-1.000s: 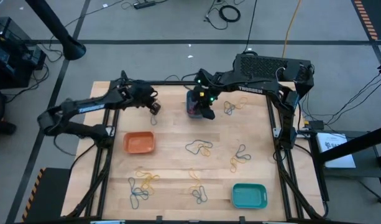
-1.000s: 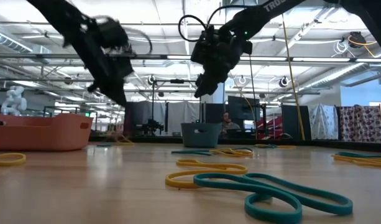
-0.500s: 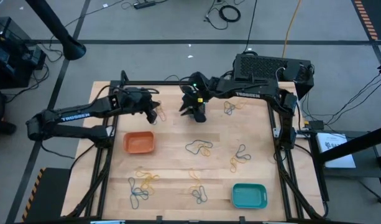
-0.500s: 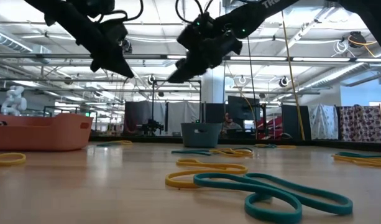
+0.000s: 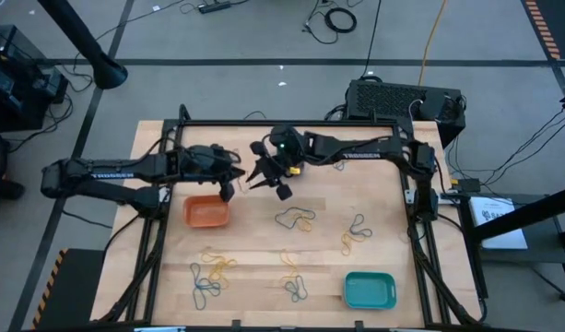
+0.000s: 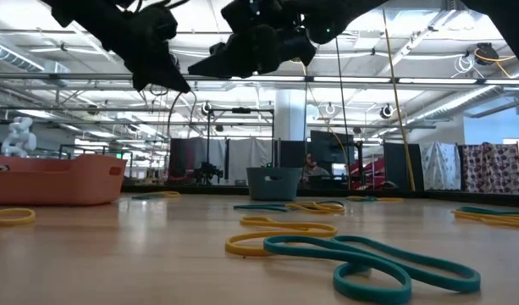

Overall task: Sort rubber bands into baskets
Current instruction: Put the red rubber band into the blue bin

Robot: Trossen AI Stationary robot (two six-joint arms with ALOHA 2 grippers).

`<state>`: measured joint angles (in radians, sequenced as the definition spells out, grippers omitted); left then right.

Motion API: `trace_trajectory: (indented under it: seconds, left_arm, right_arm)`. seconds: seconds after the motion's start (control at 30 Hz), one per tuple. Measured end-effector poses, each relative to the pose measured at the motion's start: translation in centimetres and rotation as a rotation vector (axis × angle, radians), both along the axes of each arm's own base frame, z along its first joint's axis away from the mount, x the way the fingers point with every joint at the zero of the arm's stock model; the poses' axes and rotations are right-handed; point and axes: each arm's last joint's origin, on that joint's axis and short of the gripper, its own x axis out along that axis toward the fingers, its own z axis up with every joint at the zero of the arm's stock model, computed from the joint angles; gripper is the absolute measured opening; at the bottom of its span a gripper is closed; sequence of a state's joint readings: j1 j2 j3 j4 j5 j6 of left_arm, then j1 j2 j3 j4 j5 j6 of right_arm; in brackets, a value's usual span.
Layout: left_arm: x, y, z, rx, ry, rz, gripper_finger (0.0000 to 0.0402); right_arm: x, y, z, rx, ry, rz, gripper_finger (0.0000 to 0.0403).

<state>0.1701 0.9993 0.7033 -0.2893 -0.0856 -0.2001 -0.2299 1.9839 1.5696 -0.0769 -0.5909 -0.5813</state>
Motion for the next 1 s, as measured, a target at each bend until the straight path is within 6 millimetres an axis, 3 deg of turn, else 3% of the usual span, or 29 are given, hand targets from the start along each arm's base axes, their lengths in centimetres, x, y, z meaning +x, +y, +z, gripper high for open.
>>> trace_trajectory:
  seconds: [0.3, 1.0]
  left_arm:
    - [0.4, -1.9, 0.2, 0.013, -0.027, -0.090, 0.0002]
    - [0.2, -2.3, -0.2, -0.018, 0.020, -0.084, 0.0002]
  right_arm:
    - [0.3, 1.0, -0.1, -0.021, 0.026, -0.079, 0.0096]
    - [0.5, 1.9, -0.1, -0.049, 0.031, -0.122, 0.0096]
